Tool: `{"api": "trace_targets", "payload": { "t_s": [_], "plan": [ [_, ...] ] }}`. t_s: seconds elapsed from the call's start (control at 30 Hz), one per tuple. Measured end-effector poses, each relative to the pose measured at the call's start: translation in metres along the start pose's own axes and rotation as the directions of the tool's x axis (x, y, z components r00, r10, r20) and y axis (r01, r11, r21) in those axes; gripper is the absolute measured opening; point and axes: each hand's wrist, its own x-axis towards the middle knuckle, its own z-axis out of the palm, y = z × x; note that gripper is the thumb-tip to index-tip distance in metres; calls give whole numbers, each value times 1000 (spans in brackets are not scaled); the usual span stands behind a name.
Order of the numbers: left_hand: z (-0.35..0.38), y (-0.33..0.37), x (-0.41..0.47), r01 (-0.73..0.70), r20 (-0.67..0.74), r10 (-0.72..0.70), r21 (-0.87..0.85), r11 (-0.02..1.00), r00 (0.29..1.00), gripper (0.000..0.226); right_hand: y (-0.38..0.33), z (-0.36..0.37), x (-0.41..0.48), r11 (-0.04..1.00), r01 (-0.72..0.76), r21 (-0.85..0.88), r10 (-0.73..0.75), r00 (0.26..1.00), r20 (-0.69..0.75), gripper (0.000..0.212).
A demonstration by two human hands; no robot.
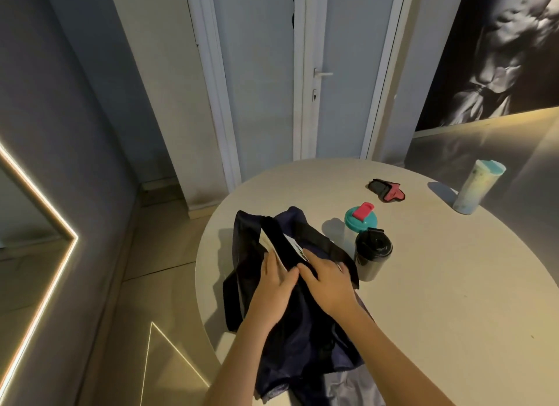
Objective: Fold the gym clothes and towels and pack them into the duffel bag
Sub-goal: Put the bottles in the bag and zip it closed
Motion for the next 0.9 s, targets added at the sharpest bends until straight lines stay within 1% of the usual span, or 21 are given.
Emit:
{"api": "trace_targets", "payload": {
  "t_s": [0.07, 0.17, 0.27, 0.33, 0.37, 0.43, 0.57, 0.67, 0.83, 0.87, 0.9],
  "plan": [
    [11, -19, -11, -32, 11, 30, 225, 974, 999, 83, 10, 4, -12, 999, -52, -11, 52, 999, 11, 50],
    [21, -37, -23, -71, 11, 74, 474, 878, 997, 89, 25, 12, -32, 997, -77, -11, 77, 997, -22, 74],
    [29, -45, -25, -129, 39, 136, 643, 755, 990, 82, 37, 29, -45, 993, -112, -38, 112, 994, 1, 80],
    [32, -46, -19, -133, 65, 123, 709, 693, 990, 79, 41, 41, -45, 990, -135, -39, 137, 989, 50, 85],
    [33, -48, -15, -118, 77, 91, 731, 672, 993, 81, 43, 46, -42, 989, -143, -43, 146, 987, 69, 89],
    [32, -51, -4, -93, 100, 28, 744, 662, 995, 81, 46, 54, -31, 989, -143, -49, 146, 986, 80, 98],
    [28, -55, 23, -53, 143, -77, 732, 679, 987, 66, 48, 60, -1, 988, -141, -59, 146, 984, 100, 117],
    [25, -56, 39, -26, 147, -120, 730, 683, 982, 62, 49, 62, 18, 989, -136, -50, 141, 985, 104, 124],
    [18, -57, 60, -20, 145, -128, 732, 681, 981, 59, 52, 64, 37, 993, -120, -19, 122, 986, 118, 121],
    [16, -56, 62, -20, 143, -125, 733, 680, 982, 58, 52, 62, 37, 994, -113, -6, 113, 986, 120, 117],
    [15, -55, 61, -27, 130, -103, 739, 673, 986, 58, 50, 59, 36, 995, -99, 0, 98, 988, 121, 106]
  ]
}}
